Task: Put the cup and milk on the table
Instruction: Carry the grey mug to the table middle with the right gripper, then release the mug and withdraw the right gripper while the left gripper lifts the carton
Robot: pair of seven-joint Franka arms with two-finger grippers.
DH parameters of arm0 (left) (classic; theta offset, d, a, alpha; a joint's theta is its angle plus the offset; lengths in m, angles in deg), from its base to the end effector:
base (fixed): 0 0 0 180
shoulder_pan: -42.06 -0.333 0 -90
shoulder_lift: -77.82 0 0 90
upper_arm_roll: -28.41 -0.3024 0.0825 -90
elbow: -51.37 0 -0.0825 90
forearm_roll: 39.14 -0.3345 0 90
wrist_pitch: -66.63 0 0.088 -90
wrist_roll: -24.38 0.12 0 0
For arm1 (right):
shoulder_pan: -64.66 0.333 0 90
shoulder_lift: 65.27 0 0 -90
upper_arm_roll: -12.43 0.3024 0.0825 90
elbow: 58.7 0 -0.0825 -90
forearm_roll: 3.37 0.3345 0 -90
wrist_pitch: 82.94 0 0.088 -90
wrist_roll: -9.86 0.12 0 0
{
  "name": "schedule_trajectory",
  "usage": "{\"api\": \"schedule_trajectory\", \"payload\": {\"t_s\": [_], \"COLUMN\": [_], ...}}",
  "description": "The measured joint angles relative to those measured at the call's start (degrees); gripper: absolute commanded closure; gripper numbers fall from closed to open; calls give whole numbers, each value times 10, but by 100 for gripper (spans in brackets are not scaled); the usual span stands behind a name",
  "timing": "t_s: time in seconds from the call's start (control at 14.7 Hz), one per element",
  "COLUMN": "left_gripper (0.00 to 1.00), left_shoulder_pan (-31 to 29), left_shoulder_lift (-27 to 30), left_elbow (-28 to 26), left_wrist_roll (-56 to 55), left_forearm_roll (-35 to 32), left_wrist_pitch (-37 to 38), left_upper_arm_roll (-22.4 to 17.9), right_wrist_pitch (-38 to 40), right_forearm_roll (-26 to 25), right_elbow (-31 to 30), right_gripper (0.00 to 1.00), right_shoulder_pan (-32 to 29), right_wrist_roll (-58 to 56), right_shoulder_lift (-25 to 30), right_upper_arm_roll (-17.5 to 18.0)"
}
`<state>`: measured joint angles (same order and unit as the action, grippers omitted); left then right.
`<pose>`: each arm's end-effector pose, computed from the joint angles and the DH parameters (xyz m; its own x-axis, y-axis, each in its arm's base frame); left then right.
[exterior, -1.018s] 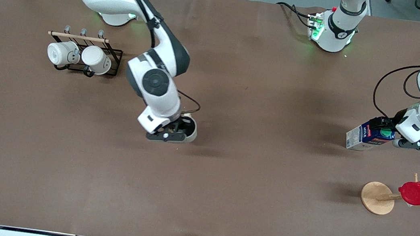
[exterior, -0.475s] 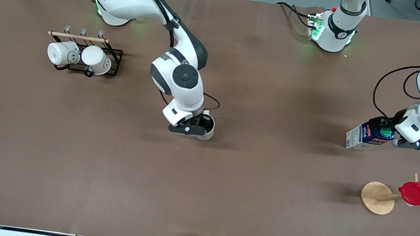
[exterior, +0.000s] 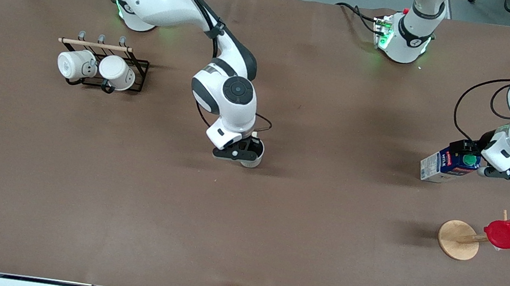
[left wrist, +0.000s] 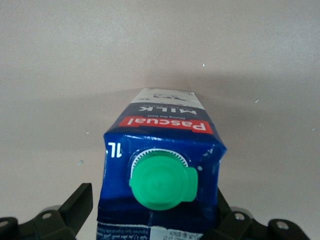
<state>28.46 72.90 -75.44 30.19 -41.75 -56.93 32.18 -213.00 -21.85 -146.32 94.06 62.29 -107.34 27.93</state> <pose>0.4753 0.0849 0.3350 0.9886 0.0427 -0.1444 0.0411 -0.9991 -0.0138 0.4991 0.4404 0.2457 0.9968 0.0028 0.0801 0.0015 -0.9999 0.0169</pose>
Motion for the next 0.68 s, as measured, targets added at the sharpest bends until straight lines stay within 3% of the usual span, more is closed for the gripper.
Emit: {"api": "schedule_trajectory", "payload": {"t_s": [0.07,0.14,0.2,0.27,0.68], "left_gripper": [7,12,14,17,31], "left_shoulder_pan": [0,0,0,0,1], "left_shoulder_lift": [0,0,0,0,2], "left_elbow": [0,0,0,0,1], "left_wrist_roll": [0,0,0,0,0], "left_forearm_roll": [0,0,0,0,0], "left_wrist_pitch": [0,0,0,0,0], "left_upper_arm_roll": [0,1,1,1,4], "right_wrist_pitch": [0,-2,-10,-18,-24], "right_forearm_roll": [-1,-3,-4,-4,-5], "right_elbow": [0,0,1,1,18], "right_gripper": [90,64,16,0,0], "right_shoulder_pan": [1,1,1,1,-10], "right_wrist_roll": [4,8,11,11,13], "right_shoulder_lift": [-2,-3,-3,-3,3], "right_upper_arm_roll": [0,0,1,0,-1]}}
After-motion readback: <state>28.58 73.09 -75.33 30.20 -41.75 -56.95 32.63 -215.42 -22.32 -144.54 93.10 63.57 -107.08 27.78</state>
